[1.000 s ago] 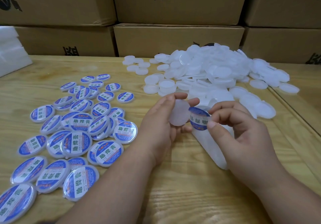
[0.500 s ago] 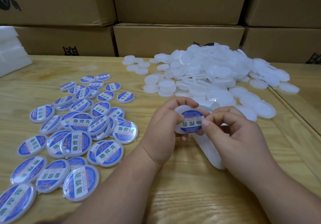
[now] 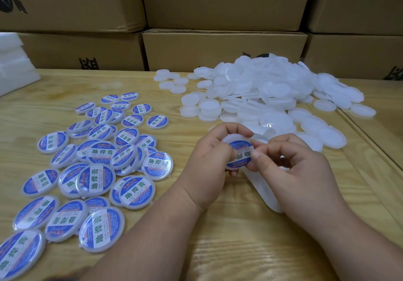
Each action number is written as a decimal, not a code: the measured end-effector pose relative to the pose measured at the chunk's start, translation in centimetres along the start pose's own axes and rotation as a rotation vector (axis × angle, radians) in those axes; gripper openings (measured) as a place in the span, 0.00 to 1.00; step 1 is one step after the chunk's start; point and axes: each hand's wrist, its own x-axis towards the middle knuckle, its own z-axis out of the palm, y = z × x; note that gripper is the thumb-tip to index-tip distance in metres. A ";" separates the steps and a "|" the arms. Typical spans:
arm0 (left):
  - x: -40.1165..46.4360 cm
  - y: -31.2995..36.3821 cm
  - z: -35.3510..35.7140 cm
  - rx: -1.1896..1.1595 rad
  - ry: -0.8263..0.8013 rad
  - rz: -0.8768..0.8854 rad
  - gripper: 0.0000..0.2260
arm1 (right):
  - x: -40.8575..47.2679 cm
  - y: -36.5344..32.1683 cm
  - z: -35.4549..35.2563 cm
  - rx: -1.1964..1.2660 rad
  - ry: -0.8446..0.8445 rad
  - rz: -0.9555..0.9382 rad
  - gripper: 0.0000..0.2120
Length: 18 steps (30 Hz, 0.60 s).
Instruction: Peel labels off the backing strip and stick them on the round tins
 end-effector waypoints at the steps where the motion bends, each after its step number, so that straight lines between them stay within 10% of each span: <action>1: 0.0 0.0 0.0 0.002 0.003 0.002 0.19 | 0.0 0.0 0.0 -0.006 0.003 0.000 0.09; 18: -0.1 -0.2 0.0 0.037 -0.004 0.002 0.18 | 0.1 0.5 0.1 -0.017 0.029 -0.016 0.08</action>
